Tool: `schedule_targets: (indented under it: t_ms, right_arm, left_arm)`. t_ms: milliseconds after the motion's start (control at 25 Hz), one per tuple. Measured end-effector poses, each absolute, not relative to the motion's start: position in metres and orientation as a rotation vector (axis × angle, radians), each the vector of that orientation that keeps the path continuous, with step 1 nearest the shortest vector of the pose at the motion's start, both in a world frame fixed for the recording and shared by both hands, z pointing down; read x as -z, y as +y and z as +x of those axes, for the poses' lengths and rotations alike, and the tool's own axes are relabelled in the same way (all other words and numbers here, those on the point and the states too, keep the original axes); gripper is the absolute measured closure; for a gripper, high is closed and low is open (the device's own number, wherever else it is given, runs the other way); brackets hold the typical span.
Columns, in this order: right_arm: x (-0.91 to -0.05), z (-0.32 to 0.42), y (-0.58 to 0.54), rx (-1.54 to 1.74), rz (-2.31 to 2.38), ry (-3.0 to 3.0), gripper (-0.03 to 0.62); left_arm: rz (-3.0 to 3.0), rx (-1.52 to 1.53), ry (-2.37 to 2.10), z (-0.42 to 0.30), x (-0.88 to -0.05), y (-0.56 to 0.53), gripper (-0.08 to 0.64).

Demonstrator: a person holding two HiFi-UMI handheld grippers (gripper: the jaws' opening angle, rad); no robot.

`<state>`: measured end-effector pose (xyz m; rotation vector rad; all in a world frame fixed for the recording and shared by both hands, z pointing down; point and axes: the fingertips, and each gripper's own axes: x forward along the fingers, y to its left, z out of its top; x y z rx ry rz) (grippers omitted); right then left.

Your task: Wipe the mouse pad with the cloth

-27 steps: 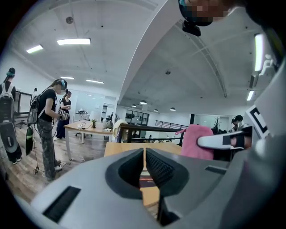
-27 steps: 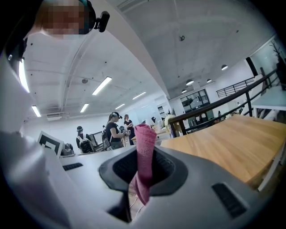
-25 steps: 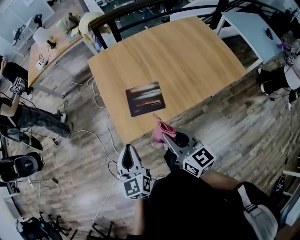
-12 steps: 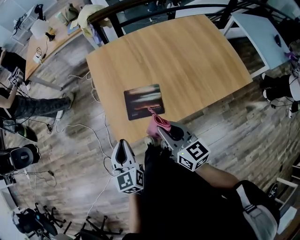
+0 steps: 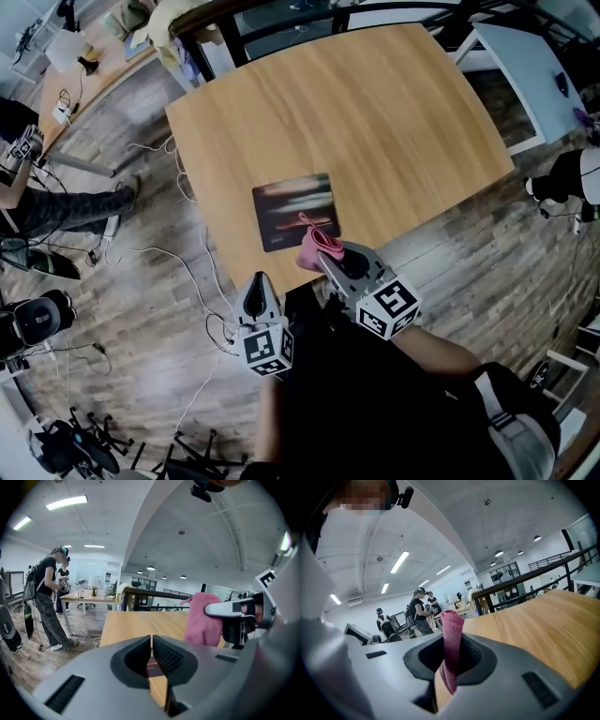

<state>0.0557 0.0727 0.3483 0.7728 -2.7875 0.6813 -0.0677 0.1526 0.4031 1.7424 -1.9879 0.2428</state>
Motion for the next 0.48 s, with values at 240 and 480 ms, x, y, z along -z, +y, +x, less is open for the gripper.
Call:
schedule_targets:
  t_ms: [240,480]
  right_arm:
    - [-0.379,0.023,0.048,-0.711,0.785,-2.725,0.529]
    - [-0.415,-0.007,0.021,-0.742,0.786,-2.664,0.529]
  left_arm:
    - [1.705,-0.358,-1.869,-0.091,-0.463,0.131,0.528]
    - [1.674,-0.382,-1.782,-0.104,-0.511,0.113,0.528]
